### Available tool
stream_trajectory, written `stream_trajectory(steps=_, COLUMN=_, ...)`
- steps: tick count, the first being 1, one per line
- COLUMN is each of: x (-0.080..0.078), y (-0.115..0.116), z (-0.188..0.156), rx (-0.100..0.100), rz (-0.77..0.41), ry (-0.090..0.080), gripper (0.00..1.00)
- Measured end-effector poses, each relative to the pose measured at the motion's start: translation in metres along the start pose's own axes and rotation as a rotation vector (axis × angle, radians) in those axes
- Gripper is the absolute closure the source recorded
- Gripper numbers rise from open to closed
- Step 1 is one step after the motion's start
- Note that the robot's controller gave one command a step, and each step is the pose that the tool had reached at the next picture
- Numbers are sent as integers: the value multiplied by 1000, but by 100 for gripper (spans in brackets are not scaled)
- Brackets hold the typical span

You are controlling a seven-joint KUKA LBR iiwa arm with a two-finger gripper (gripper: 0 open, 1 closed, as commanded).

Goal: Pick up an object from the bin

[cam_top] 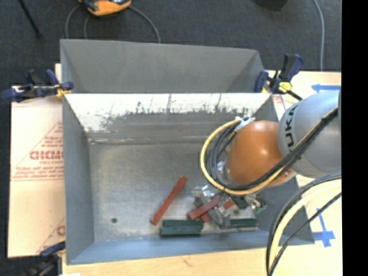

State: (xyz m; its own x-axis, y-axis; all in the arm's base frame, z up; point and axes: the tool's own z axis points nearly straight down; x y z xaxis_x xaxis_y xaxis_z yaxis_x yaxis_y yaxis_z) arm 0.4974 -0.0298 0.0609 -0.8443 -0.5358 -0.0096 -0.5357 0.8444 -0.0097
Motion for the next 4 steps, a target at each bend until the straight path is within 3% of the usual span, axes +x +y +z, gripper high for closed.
stream_trajectory(steps=2, x=-2, y=0, z=-10, rx=-4, rz=-22, ry=3, gripper=100)
stream_trajectory(steps=4, x=-1, y=1, z=-50, rx=-9, rz=-16, ry=8, gripper=100)
